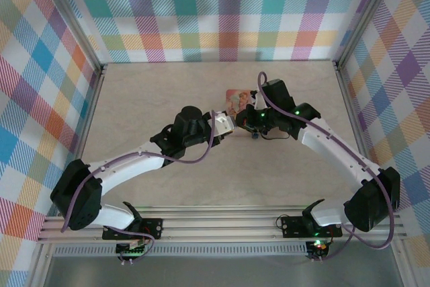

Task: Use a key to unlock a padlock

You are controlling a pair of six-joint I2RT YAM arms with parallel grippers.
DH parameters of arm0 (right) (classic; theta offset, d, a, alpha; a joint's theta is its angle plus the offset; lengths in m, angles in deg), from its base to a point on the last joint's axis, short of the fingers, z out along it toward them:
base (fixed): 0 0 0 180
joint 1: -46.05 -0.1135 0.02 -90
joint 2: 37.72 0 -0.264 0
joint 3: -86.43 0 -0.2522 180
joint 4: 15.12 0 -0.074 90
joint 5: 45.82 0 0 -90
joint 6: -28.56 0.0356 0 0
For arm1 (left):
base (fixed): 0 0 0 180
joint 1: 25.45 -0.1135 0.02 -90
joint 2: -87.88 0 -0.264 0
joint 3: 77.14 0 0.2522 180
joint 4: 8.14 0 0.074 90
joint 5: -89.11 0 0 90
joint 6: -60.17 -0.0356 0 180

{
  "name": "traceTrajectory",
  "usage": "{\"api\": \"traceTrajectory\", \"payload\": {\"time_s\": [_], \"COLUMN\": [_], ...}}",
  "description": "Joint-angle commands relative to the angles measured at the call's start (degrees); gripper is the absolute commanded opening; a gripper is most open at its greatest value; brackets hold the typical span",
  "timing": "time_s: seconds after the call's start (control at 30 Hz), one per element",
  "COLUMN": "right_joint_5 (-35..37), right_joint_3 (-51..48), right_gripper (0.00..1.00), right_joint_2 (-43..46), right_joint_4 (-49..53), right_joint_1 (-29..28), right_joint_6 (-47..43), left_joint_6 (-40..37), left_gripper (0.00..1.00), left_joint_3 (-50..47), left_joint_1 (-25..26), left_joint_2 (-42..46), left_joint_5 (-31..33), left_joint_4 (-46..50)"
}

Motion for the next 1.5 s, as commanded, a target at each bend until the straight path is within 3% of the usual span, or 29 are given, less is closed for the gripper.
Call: {"api": "traceTrajectory", "payload": {"time_s": [0.0, 0.2, 0.37, 0.47, 0.57, 0.7, 0.83, 0.93, 1.17, 1.47], "right_joint_5": [-2.2, -2.6, -2.6, -3.7, -8.6, -16.8, -29.8, -36.6, -39.6, -40.1], "right_joint_3": [-0.9, -1.7, -1.9, -3.4, -7.0, -9.7, -7.9, -6.0, -5.6, -3.3], "right_gripper": [0.0, 0.07, 0.46, 0.54, 0.54, 0.51, 0.49, 0.52, 0.6, 0.46], "right_joint_2": [1.4, 1.6, 3.1, 6.6, 10.8, 13.9, 12.4, 10.5, 7.5, 4.3], "right_joint_4": [0.3, -1.5, -3.8, -7.2, -13.2, -21.1, -23.8, -23.5, -25.1, -19.7], "right_joint_1": [-0.4, -0.3, 0.6, 2.8, 6.7, 9.0, 9.0, 9.0, 8.5, 4.0], "right_joint_6": [1.2, 2.2, 0.8, -1.2, -3.3, -12.0, -21.6, -26.2, -28.6, -34.3], "left_joint_6": [-1.0, 0.1, 5.7, 9.9, 12.9, 15.6, 16.9, 16.7, 13.6, 13.5], "left_gripper": [0.0, 0.0, 0.0, 0.0, 0.0, 0.0, 0.0, 0.0, 0.0, 0.0], "left_joint_3": [1.7, 2.1, 0.6, 0.2, -0.1, 2.9, 8.8, 11.7, 18.1, 20.3], "left_joint_1": [0.7, 0.7, -0.9, -3.2, -5.8, -10.4, -13.8, -14.6, -14.7, -14.7], "left_joint_2": [-0.6, -0.3, 1.1, 2.7, 5.0, 6.4, 5.1, 4.4, 0.8, -0.3], "left_joint_5": [1.3, 2.1, -2.5, -7.3, -13.6, -28.1, -41.7, -47.8, -54.6, -56.2], "left_joint_4": [-1.8, 2.6, 4.3, 6.5, 8.6, 14.5, 22.8, 26.4, 36.4, 39.1]}}
